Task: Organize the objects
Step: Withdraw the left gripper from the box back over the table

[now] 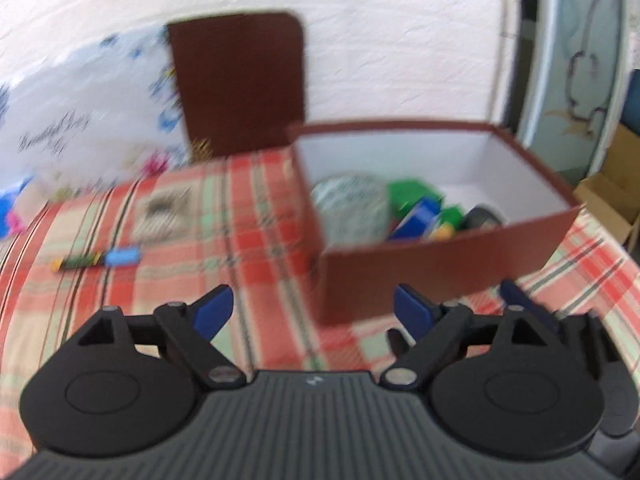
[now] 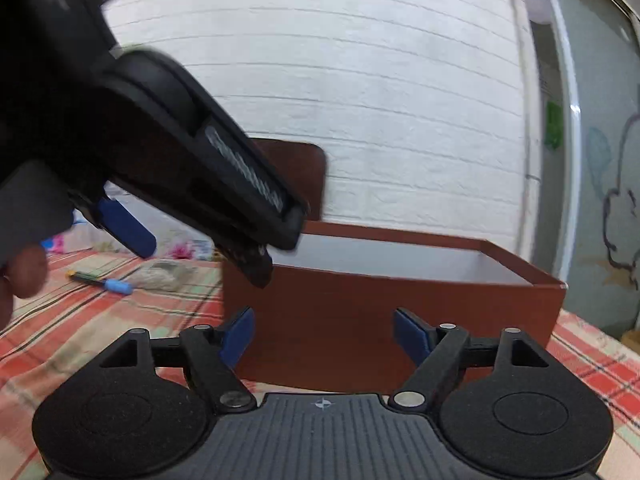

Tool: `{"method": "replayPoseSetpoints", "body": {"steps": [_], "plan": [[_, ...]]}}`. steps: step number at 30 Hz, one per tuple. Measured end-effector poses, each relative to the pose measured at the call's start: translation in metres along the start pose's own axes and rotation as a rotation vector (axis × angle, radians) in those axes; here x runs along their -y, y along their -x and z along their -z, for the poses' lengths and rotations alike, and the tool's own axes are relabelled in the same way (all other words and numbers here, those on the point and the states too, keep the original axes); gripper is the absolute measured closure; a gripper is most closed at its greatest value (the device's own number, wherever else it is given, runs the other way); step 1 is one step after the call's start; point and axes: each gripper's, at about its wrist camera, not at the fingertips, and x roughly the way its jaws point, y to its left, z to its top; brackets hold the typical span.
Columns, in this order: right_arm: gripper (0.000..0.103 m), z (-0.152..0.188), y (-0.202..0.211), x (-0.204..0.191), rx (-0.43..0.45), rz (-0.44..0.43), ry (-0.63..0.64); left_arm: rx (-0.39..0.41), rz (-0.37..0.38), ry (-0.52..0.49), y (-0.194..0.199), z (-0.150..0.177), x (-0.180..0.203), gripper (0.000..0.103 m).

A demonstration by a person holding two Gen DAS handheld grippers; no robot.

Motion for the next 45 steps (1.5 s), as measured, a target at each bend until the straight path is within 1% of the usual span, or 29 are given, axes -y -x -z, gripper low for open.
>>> {"method": "replayPoseSetpoints", "body": {"steps": [1, 3, 6, 12, 15, 19, 20, 26, 28, 35, 36, 37, 39, 40, 41, 45], "plan": [[0.026, 0.001, 0.004, -0.003, 0.000, -0.009, 0.014, -0.016, -0.012, 0.013, 0.000, 0.004, -0.004, 0.014], [0.027, 0.003, -0.007, 0.007, -0.039, -0.022, 0.019, -0.033, -0.031, 0.039, 0.002, 0.013, -0.015, 0.014], [0.028, 0.004, -0.008, 0.019, -0.091, -0.025, -0.026, -0.045, -0.054, 0.079, 0.006, 0.023, -0.033, 0.014], [0.028, 0.010, -0.023, 0.018, -0.229, -0.031, -0.129, -0.071, -0.105, 0.146, 0.010, 0.045, -0.066, 0.014], [0.028, 0.014, -0.027, 0.007, -0.280, -0.028, -0.139, -0.081, -0.125, 0.172, 0.010, 0.054, -0.080, 0.014], [0.028, 0.012, -0.027, -0.011, -0.301, -0.019, -0.060, -0.077, -0.157, 0.184, 0.011, 0.062, -0.097, 0.014], [0.028, 0.011, -0.035, -0.015, -0.309, -0.025, -0.040, -0.074, -0.167, 0.184, 0.011, 0.064, -0.101, 0.014], [0.028, 0.009, -0.029, -0.048, -0.336, -0.107, 0.053, -0.080, -0.223, 0.228, 0.005, 0.074, -0.134, 0.014], [0.028, 0.007, -0.033, -0.062, -0.338, -0.134, 0.088, -0.083, -0.246, 0.240, 0.002, 0.078, -0.146, 0.014], [0.028, -0.002, -0.051, -0.103, -0.357, -0.245, 0.142, -0.096, -0.344, 0.259, -0.016, 0.090, -0.197, 0.014], [0.028, -0.003, -0.056, -0.109, -0.358, -0.259, 0.154, -0.096, -0.355, 0.267, -0.019, 0.092, -0.206, 0.012], [0.028, -0.003, -0.061, -0.115, -0.361, -0.272, 0.166, -0.082, -0.358, 0.277, -0.022, 0.093, -0.215, 0.010], [0.029, -0.005, -0.073, -0.126, -0.368, -0.291, 0.180, -0.041, -0.369, 0.276, -0.026, 0.099, -0.230, 0.001], [0.029, -0.006, -0.079, -0.130, -0.369, -0.299, 0.179, -0.015, -0.366, 0.270, -0.028, 0.102, -0.235, 0.000], [0.029, -0.008, -0.086, -0.134, -0.371, -0.303, 0.177, 0.005, -0.347, 0.285, -0.030, 0.104, -0.243, 0.000], [0.028, -0.013, -0.120, -0.147, -0.381, -0.313, 0.172, 0.016, -0.366, 0.303, -0.045, 0.093, -0.260, 0.000]]}}
